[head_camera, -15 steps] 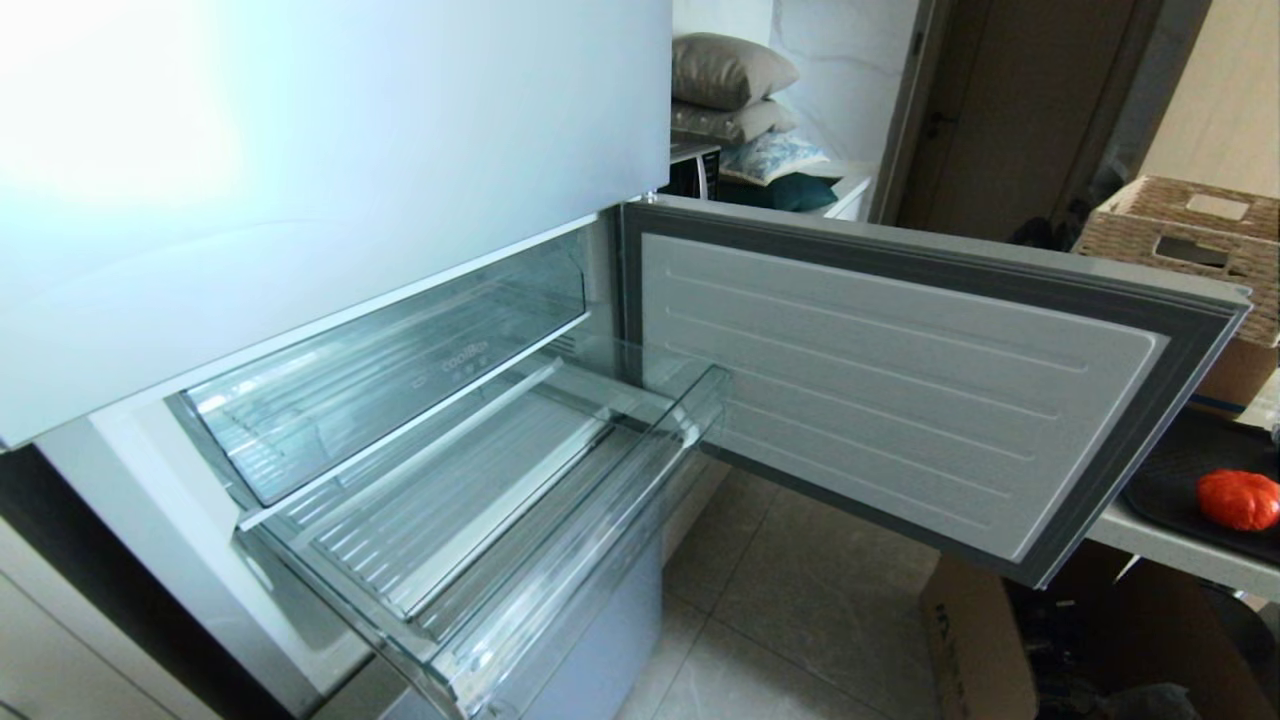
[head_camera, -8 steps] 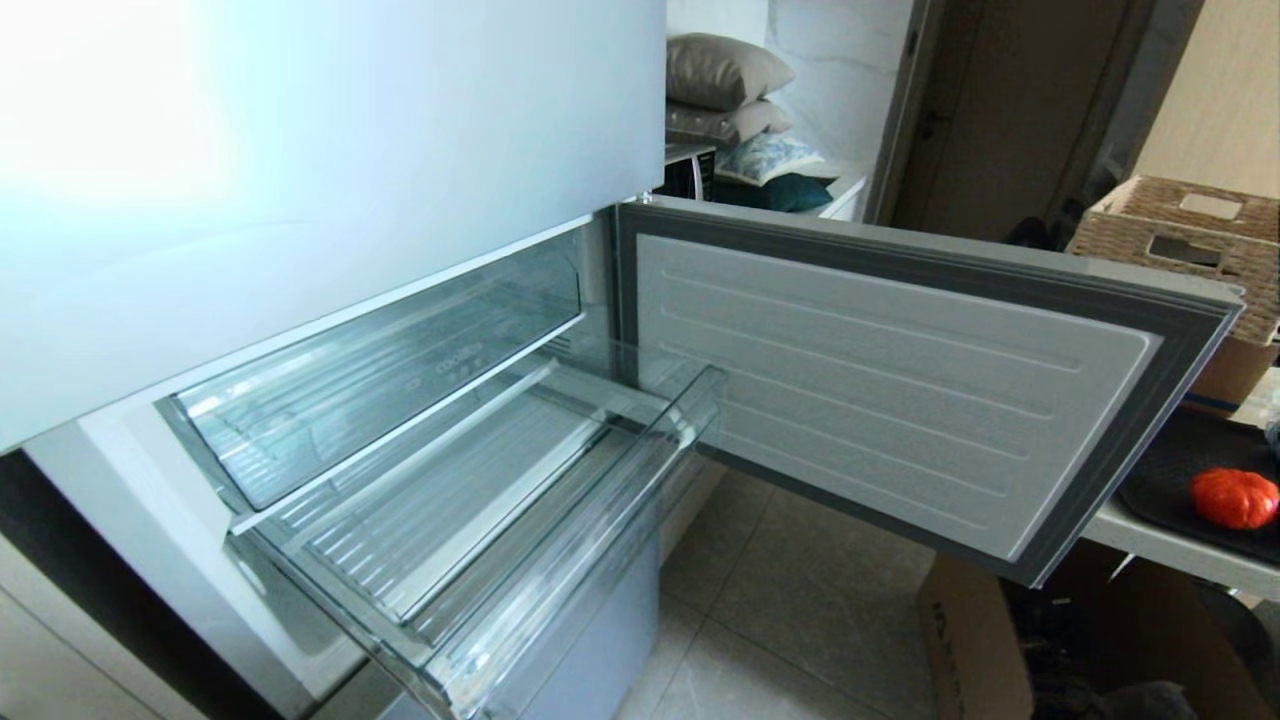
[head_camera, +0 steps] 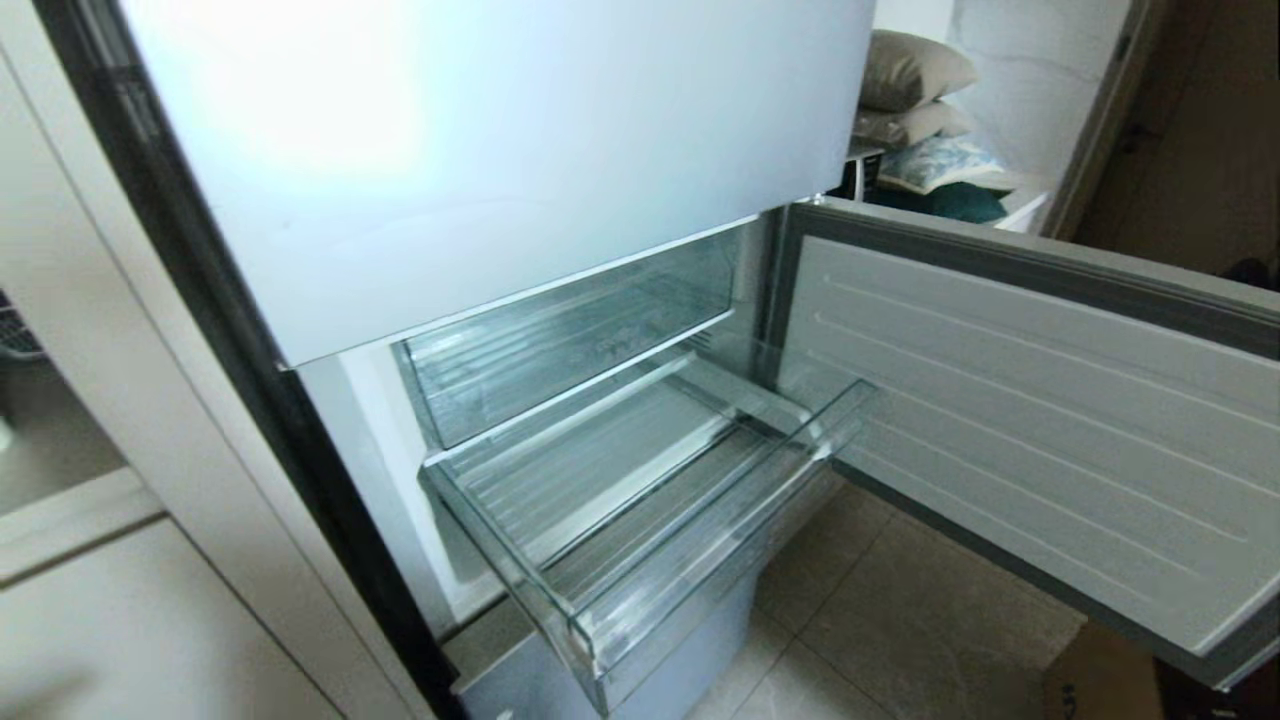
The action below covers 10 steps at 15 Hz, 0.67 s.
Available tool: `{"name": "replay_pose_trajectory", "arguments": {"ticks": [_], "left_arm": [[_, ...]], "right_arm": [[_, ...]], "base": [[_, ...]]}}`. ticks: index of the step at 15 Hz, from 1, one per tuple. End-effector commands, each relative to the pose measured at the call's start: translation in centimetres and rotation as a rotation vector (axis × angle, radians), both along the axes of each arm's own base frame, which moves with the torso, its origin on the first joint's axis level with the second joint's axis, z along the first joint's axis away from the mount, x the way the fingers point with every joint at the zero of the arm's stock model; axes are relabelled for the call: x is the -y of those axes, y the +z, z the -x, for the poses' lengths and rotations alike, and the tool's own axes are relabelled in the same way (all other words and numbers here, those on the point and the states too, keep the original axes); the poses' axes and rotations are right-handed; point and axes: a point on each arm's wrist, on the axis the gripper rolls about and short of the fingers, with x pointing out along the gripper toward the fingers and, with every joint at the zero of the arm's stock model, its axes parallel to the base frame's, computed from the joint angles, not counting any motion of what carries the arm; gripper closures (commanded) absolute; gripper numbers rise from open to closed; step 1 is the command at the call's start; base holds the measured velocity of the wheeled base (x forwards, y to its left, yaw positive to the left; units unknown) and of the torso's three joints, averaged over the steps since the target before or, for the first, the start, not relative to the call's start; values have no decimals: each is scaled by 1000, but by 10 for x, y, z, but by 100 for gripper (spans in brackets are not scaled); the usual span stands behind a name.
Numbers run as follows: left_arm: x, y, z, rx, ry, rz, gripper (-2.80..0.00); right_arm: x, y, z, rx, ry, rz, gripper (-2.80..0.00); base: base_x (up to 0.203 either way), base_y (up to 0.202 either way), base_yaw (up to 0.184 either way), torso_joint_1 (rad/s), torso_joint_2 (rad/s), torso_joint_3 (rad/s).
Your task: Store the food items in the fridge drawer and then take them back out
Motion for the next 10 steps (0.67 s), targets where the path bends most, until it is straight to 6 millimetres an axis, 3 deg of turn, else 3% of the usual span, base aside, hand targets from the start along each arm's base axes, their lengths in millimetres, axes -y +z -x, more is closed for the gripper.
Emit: {"name": "replay_pose_trajectory", "arguments": {"ticks": [1,5,7,10], "left_arm": [[0,0,0,-2,1,0,0],[0,0,0,-2,1,0,0],[0,0,0,-2,1,0,0],[0,0,0,-2,1,0,0]], "right_arm": [[0,0,0,0,0,0,0],[0,0,0,-1,0,2,0],[0,1,-3,-35,0,28,0],[0,13,-22,-250,11,30,0]], "base": [[1,-11,177,6,7,-1],[2,-8,152,-1,0,2],[1,-2,31,1,3,-1],[0,0,0,0,0,0]]}}
